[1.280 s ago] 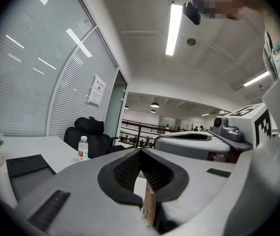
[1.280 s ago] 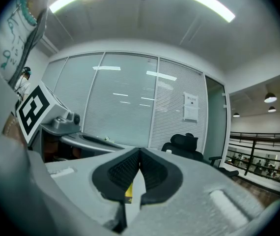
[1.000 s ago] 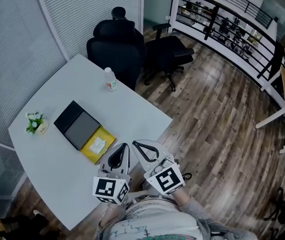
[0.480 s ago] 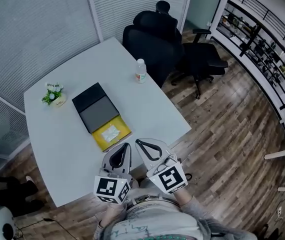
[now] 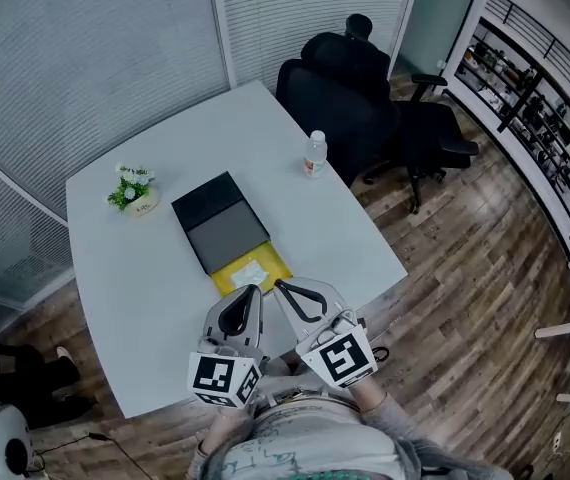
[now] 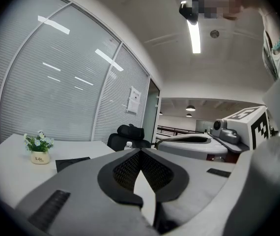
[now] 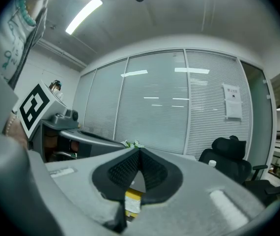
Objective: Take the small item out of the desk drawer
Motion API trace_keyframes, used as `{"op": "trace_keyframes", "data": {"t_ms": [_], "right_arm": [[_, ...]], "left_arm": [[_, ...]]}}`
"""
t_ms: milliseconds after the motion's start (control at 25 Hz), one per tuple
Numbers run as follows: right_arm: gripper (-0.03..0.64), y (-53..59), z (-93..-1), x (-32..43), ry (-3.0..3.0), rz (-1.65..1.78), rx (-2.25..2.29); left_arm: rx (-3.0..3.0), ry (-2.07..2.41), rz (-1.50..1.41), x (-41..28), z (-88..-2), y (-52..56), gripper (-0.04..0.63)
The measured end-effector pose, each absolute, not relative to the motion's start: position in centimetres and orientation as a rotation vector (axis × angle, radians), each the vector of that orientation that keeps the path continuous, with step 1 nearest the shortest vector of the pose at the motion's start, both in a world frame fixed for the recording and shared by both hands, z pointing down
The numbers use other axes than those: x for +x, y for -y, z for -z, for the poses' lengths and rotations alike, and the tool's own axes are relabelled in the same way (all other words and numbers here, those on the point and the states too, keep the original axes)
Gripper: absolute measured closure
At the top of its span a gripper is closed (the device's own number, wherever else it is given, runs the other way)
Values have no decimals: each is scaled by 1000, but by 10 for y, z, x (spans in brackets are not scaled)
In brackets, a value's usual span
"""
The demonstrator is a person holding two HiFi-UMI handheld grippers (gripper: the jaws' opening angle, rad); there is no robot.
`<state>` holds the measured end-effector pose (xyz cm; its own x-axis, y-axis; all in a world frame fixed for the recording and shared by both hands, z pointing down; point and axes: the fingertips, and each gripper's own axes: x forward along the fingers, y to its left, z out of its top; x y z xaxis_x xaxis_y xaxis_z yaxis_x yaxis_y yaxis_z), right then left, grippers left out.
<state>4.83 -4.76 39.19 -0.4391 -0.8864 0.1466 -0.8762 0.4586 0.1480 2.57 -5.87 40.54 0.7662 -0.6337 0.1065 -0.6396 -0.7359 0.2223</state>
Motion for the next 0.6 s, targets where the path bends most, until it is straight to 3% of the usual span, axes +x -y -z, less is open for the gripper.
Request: {"op": "trace_keyframes", "data": {"t_ms": [600], "right_arm": [[614,98,-395,-21,2530,91,1464]], "left_arm": [[2697,1017,12,-40,-414,106,598]]}}
